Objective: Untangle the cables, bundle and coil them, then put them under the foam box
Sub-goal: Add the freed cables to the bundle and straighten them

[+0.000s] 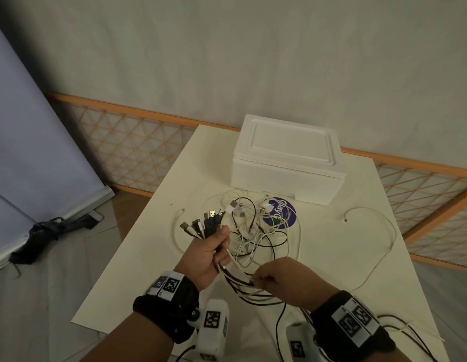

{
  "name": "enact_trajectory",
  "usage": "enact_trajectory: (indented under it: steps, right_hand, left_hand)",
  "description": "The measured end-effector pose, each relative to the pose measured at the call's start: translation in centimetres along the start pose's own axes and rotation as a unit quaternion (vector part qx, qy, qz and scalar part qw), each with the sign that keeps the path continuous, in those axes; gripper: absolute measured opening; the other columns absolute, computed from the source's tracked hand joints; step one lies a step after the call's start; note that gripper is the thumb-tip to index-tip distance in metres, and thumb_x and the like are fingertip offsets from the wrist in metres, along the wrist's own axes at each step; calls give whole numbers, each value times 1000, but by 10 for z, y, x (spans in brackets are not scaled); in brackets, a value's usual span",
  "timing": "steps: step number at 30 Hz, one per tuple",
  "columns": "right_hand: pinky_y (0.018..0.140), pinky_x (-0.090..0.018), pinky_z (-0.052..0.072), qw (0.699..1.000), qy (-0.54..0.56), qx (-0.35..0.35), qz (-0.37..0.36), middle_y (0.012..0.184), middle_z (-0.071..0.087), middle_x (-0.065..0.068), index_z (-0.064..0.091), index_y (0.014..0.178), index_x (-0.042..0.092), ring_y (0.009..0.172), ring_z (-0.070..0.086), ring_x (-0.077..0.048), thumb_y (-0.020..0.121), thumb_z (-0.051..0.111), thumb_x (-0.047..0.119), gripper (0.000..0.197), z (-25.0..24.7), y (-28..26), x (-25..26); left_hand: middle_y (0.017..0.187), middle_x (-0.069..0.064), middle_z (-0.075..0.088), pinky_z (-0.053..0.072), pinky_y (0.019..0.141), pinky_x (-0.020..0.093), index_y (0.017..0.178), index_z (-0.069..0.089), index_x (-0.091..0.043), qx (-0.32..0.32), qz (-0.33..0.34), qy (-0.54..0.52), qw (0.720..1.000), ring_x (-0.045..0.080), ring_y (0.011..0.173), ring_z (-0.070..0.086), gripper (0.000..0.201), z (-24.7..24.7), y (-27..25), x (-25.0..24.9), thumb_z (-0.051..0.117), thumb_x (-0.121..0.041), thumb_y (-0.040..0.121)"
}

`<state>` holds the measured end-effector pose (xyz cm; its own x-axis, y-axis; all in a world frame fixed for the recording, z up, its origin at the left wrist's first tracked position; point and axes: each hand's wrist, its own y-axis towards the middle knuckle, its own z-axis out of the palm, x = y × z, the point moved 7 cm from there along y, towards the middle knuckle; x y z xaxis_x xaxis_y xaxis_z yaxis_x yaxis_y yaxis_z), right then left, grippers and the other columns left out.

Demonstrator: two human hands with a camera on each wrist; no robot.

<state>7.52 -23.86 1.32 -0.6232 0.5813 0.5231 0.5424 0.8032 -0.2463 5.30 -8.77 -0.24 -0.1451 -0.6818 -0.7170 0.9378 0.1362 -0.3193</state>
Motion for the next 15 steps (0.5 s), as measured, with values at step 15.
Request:
enact_trajectory:
  steps: [15]
  right_hand:
    - [80, -29, 48, 998, -50, -29, 13, 97, 70, 4, 67, 106, 22, 91, 61, -13, 96, 46, 39, 28, 7, 7, 5]
  left_hand:
    - [59, 0, 51, 34, 44, 24, 47, 42, -18, -91, -29, -68, 993, 12, 44, 37, 52, -24, 1, 3, 50, -32, 96]
